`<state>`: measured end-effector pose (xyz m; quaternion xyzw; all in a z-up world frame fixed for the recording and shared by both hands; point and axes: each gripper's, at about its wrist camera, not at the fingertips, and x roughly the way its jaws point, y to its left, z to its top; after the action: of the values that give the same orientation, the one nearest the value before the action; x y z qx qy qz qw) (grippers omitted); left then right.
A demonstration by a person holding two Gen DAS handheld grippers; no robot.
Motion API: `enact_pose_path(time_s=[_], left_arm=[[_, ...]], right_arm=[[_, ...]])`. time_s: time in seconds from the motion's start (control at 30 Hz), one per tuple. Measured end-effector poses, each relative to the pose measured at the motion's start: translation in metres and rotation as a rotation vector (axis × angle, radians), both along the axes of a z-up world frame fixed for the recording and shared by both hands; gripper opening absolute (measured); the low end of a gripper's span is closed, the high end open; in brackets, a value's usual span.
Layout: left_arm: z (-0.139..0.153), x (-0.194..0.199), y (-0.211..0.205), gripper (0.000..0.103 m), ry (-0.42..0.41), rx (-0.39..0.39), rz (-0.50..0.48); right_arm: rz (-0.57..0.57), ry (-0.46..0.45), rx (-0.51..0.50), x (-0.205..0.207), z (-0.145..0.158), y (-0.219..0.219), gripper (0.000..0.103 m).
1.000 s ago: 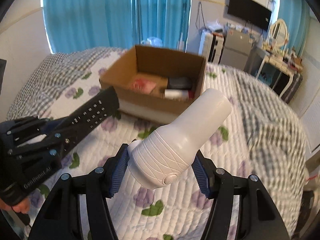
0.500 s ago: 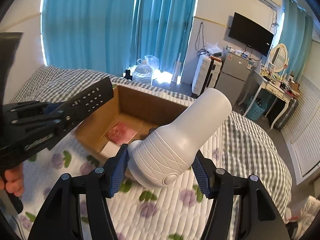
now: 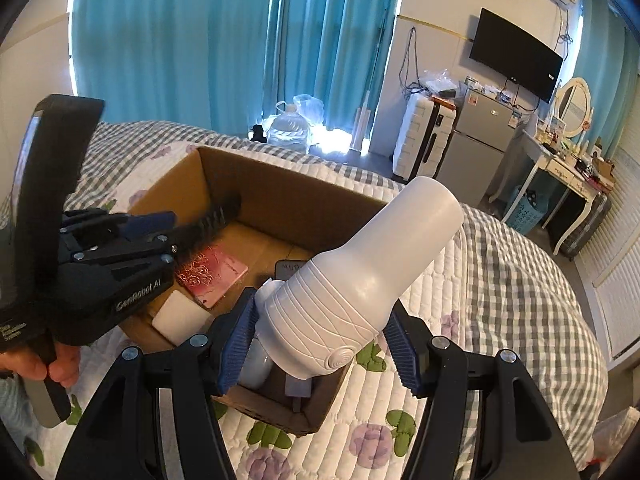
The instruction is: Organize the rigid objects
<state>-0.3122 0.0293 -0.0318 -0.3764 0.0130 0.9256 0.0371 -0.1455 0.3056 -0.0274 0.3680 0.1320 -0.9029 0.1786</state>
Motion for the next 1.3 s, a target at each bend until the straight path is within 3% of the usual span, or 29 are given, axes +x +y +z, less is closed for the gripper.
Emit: enact_pose_path(time_s=[0.03, 0.33, 0.57, 0.63, 0.7, 0.73, 0.83, 0.97, 1.23, 1.3], left_arm=[[0.005, 0.004, -0.001, 0.094, 0.027, 0.004, 0.009], [0.039, 0.029, -0.041, 0.099, 0.063, 0.047, 0.071], [0.037, 0.041, -0.08, 0.099, 0.077, 0.026, 0.12], [0.034, 0.041, -0.089, 0.099, 0.08, 0.027, 0.133], [0.031, 0.041, -0.097, 0.099, 0.076, 0.057, 0.126], [0.031, 0.041, -0.098, 0.1, 0.072, 0.074, 0.121], [0.037, 0.048, -0.099, 0.101, 0.083, 0.099, 0.12], [0.063, 0.07, -0.089, 0.102, 0.139, 0.101, 0.097], [0.165, 0.146, -0.06, 0.103, 0.346, 0.058, 0.043], [0.184, 0.17, -0.053, 0.103, 0.391, 0.04, 0.042]], right_arm=[[-0.004, -0.005, -0.001, 0.001, 0.0, 0.001, 0.061], [0.056, -0.009, 0.006, 0.012, 0.006, -0.022, 0.061], [0.15, -0.107, 0.057, -0.016, -0.035, -0.079, 0.061], [0.114, -0.101, 0.055, -0.024, -0.043, -0.086, 0.065], [0.072, -0.064, 0.014, -0.024, -0.041, -0.082, 0.083], [0.057, -0.052, -0.007, -0.024, -0.038, -0.08, 0.084], [0.011, -0.002, -0.041, -0.011, -0.023, -0.068, 0.086], [-0.034, 0.096, -0.039, 0.013, 0.021, -0.048, 0.088], [-0.166, 0.274, -0.086, 0.096, 0.138, -0.002, 0.096], [-0.191, 0.309, -0.1, 0.121, 0.159, 0.005, 0.103]])
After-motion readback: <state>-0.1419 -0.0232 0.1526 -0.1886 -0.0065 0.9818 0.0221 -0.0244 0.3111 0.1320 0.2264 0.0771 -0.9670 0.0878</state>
